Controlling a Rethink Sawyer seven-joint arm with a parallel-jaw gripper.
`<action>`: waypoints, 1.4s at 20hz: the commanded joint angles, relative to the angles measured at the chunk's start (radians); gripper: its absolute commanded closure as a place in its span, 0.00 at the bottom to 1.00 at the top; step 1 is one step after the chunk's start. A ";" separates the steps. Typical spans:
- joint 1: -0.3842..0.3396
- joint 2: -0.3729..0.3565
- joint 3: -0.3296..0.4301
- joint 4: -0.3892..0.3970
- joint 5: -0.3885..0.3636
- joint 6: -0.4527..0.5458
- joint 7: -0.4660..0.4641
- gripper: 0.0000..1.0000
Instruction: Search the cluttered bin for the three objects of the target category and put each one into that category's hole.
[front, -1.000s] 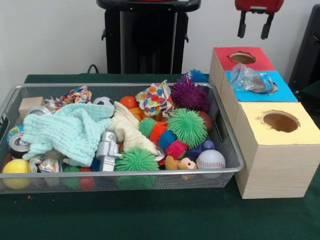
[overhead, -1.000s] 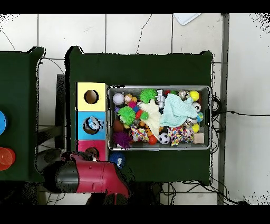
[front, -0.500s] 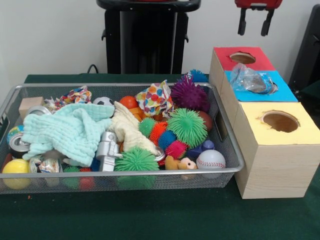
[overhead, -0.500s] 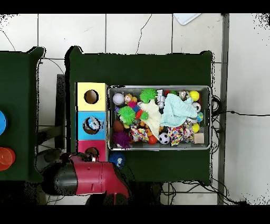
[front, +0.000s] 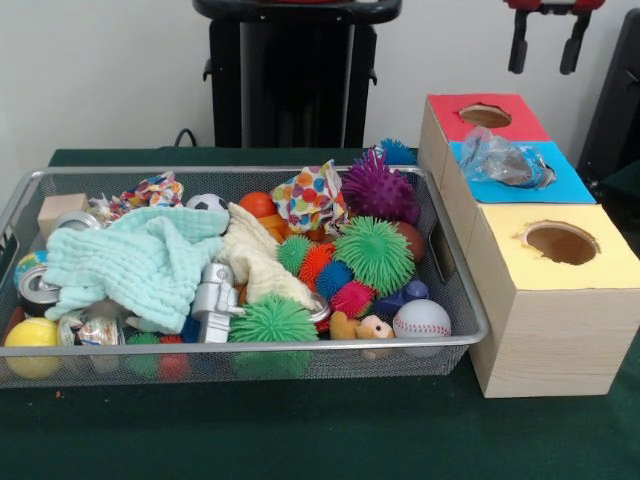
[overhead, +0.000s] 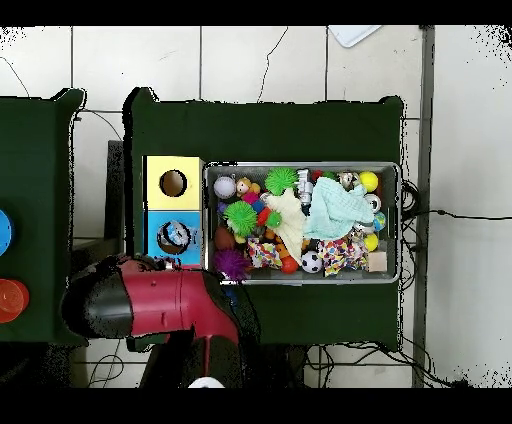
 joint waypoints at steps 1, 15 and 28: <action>-0.038 0.053 0.051 -0.140 -0.051 0.140 0.040 0.00; -0.055 0.108 0.037 -0.075 -0.163 -0.057 0.041 1.00; -0.061 0.187 0.071 0.022 -0.148 -0.212 0.123 1.00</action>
